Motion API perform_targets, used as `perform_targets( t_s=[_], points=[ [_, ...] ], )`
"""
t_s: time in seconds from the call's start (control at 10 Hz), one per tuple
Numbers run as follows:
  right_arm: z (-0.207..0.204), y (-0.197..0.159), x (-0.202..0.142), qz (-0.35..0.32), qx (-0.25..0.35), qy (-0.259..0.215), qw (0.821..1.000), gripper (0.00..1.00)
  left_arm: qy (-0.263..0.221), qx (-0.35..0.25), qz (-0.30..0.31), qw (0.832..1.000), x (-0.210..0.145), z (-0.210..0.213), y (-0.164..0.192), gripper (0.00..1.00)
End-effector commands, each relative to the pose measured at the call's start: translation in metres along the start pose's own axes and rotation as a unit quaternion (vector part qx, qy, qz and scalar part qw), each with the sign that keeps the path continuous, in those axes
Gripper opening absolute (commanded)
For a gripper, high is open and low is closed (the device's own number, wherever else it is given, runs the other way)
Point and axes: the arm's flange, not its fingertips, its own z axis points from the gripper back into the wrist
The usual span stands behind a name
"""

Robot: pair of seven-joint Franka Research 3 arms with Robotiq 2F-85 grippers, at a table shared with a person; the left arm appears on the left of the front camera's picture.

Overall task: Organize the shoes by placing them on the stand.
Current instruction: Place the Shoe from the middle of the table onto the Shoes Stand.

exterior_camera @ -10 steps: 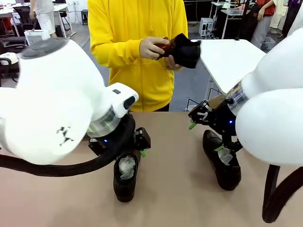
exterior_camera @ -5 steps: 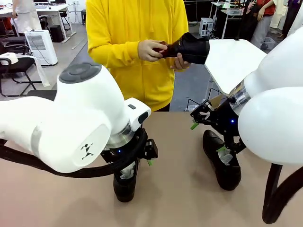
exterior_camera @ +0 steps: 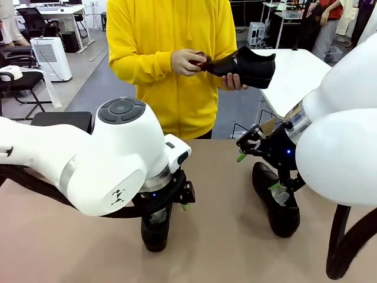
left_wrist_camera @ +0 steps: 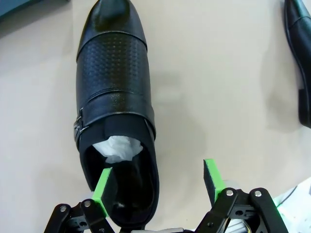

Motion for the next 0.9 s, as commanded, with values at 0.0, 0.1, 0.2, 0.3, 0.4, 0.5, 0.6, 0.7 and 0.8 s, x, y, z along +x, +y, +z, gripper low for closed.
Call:
perform_targets(
  t_s=[0.0,0.1,0.2,0.3,0.4,0.5,0.6,0.7,0.8],
  points=[
    [-0.002,0.001,0.002,0.013,0.004,-0.002,1.000,1.00,-0.007,0.014,0.013,1.000,0.005,-0.011,-0.017,0.92],
    [-0.002,0.001,0.002,0.013,0.004,-0.002,1.000,1.00,-0.004,0.023,0.012,1.000,0.005,-0.016,-0.019,0.92],
    [-0.002,0.001,0.002,0.013,0.004,-0.002,1.000,1.00,-0.004,0.029,0.012,1.000,0.006,-0.025,-0.021,0.91],
    [-0.002,0.001,0.002,0.013,0.004,-0.002,1.000,1.00,-0.004,0.033,0.010,0.999,0.007,-0.032,-0.023,0.87],
    [-0.002,0.001,0.002,0.013,0.004,-0.002,1.000,1.00,-0.002,0.036,0.008,0.999,0.006,-0.035,-0.024,0.82],
    [-0.002,0.001,0.002,0.013,0.004,-0.002,1.000,1.00,0.001,0.038,0.005,0.999,0.006,-0.036,-0.025,0.72],
    [-0.002,0.001,0.002,0.013,0.004,-0.002,1.000,1.00,-0.001,0.039,0.004,0.999,0.007,-0.034,-0.025,0.58],
    [-0.002,0.001,0.002,0.013,0.004,-0.002,1.000,1.00,-0.003,0.044,0.009,0.999,0.008,-0.033,-0.024,0.43],
    [-0.002,0.001,0.002,0.013,0.004,-0.002,1.000,1.00,0.003,0.052,0.013,0.999,0.008,-0.035,-0.022,0.28]
  ],
)
